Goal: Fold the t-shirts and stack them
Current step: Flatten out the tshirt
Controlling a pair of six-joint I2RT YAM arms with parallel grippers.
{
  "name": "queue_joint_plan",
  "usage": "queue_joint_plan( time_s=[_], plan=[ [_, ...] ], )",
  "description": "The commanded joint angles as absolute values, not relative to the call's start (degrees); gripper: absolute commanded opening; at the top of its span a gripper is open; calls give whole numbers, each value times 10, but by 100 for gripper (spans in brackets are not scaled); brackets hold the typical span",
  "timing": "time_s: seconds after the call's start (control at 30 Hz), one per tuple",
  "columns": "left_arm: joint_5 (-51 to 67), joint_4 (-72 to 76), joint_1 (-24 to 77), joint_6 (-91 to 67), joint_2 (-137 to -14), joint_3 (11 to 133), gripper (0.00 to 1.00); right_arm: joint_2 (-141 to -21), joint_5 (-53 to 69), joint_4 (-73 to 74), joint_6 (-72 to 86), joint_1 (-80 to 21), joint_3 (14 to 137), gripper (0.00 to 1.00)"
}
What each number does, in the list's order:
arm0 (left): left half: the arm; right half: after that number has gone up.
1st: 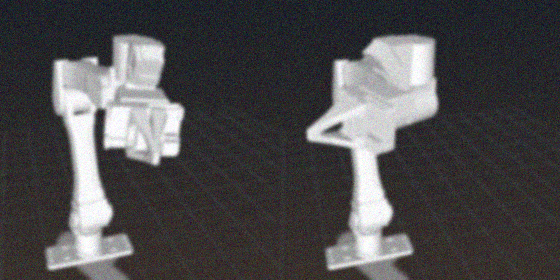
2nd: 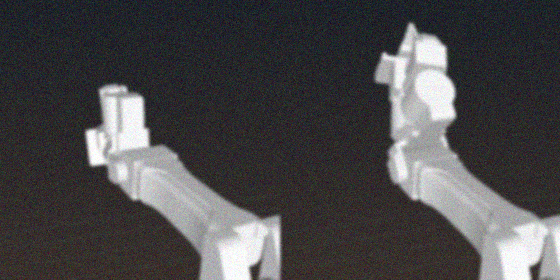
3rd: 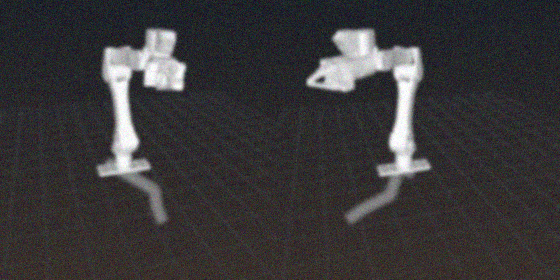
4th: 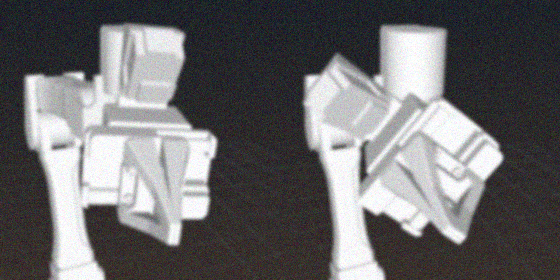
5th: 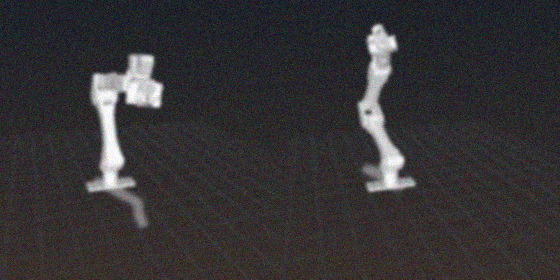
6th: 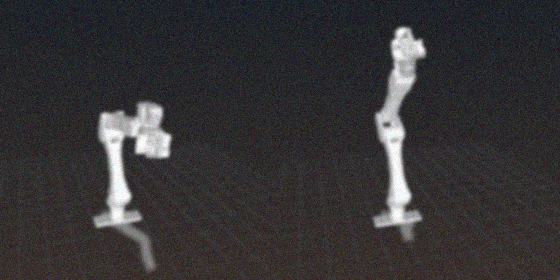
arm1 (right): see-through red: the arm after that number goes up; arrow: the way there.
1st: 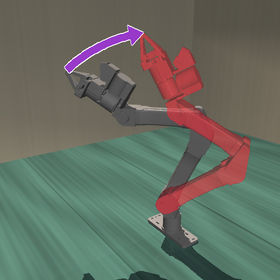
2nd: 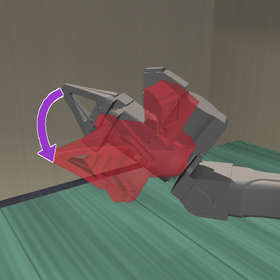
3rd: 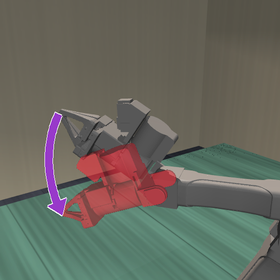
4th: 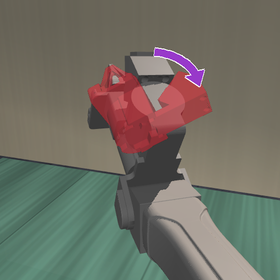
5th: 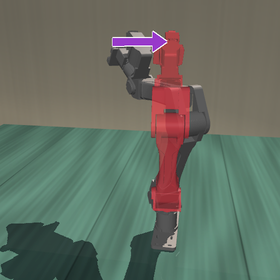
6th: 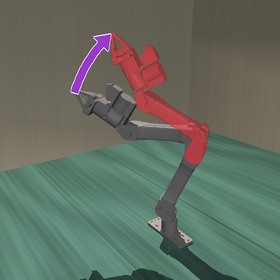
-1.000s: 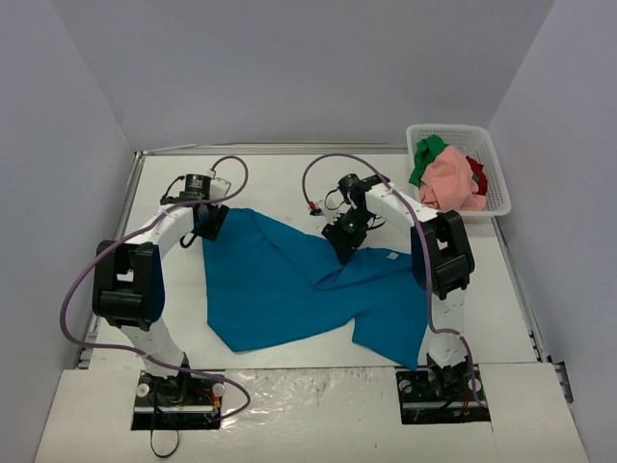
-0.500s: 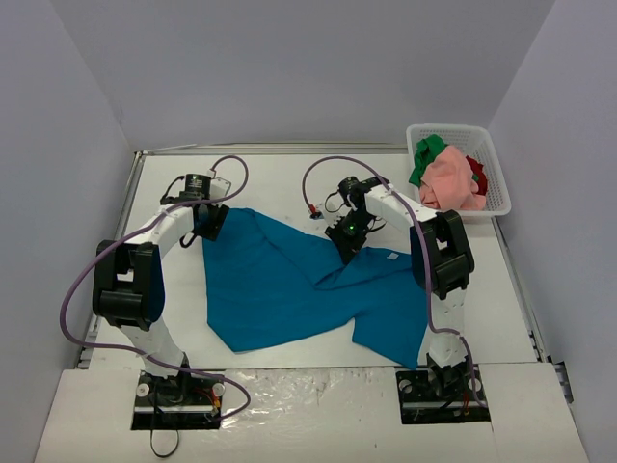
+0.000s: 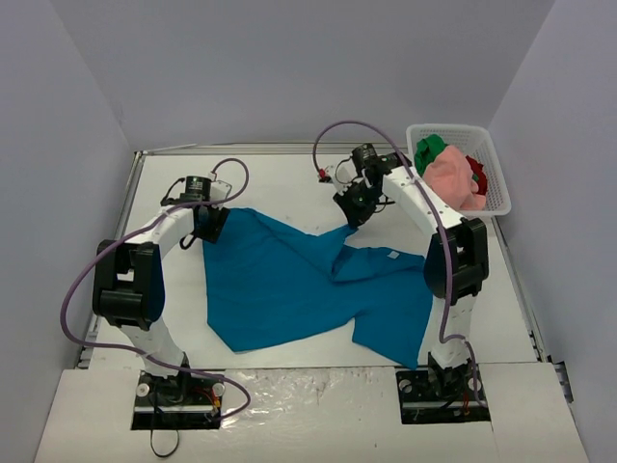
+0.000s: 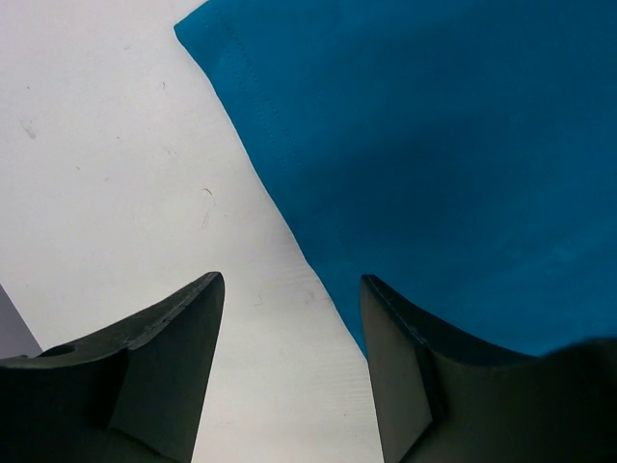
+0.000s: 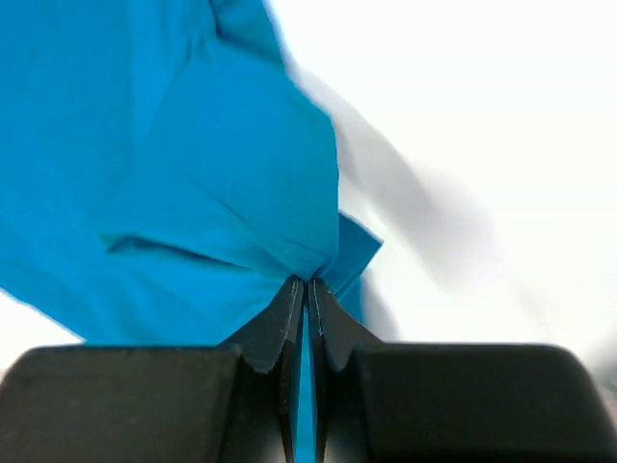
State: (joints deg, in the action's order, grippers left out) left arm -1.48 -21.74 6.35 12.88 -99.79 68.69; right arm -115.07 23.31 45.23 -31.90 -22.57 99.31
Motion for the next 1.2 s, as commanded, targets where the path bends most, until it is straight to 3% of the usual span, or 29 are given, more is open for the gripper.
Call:
queue_joint_plan(
  time_s=[0.0,0.33,0.47,0.73,1.07,1.1,1.13,1.17],
  plan=[
    [-13,-217,61,131,-980,687,57,-1114,178,473,-306,-209,1055,0],
    [-39,-207,61,141,-982,680,57,-1174,91,432,-280,-189,1164,0],
    [-114,-169,59,153,-988,667,57,-1201,43,390,-272,-191,1193,0],
    [-158,-166,58,144,-1014,683,57,-1251,-195,230,-284,-215,1250,0],
    [-166,-178,59,143,-1009,679,56,-1358,-200,159,-303,-245,1288,0],
    [-164,-180,59,143,-1009,679,56,-1371,-194,160,-312,-245,1289,11],
    [-163,-181,59,143,-1012,679,57,-1393,-190,158,-319,-249,1287,54],
    [-164,-183,59,143,-1012,679,56,-1403,-187,158,-321,-249,1281,61]
  ],
)
